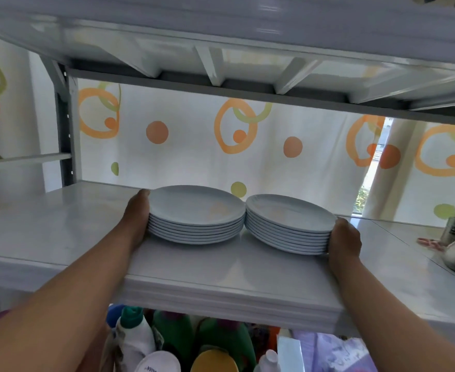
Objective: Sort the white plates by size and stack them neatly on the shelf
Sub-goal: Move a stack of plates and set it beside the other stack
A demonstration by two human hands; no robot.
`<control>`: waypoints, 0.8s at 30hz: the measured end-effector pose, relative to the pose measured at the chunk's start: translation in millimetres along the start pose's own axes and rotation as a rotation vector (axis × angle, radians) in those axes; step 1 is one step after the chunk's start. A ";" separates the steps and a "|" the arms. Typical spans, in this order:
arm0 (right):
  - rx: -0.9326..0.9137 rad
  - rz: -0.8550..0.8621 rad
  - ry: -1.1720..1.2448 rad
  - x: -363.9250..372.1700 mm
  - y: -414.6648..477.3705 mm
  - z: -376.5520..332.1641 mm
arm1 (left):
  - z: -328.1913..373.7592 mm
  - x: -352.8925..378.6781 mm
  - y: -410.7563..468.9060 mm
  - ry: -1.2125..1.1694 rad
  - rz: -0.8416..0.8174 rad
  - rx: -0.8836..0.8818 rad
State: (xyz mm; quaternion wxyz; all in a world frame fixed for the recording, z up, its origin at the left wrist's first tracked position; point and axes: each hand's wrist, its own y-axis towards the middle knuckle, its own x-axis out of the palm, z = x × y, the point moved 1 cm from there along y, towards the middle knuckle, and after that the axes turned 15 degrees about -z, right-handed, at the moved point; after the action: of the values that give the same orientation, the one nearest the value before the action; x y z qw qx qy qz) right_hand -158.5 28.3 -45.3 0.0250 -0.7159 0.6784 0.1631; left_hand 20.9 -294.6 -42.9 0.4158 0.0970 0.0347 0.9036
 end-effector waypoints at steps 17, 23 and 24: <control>-0.051 0.085 0.031 -5.0 -9.9 -2.5 | -1.1 -1.8 -8.3 0.154 0.101 0.063; -0.550 0.156 -0.114 -2.3 -51.9 -31.2 | 15.7 35.7 -50.7 0.751 0.305 0.475; -0.591 0.108 -0.114 -3.5 -64.0 -45.9 | 22.5 45.9 -58.3 0.820 0.314 0.548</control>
State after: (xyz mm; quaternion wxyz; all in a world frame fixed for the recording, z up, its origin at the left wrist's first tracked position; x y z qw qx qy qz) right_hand -86.8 24.8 -12.8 -0.1552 -0.6449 0.6360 0.3944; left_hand 39.8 -222.2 -22.6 0.1866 -0.1557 0.4155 0.8765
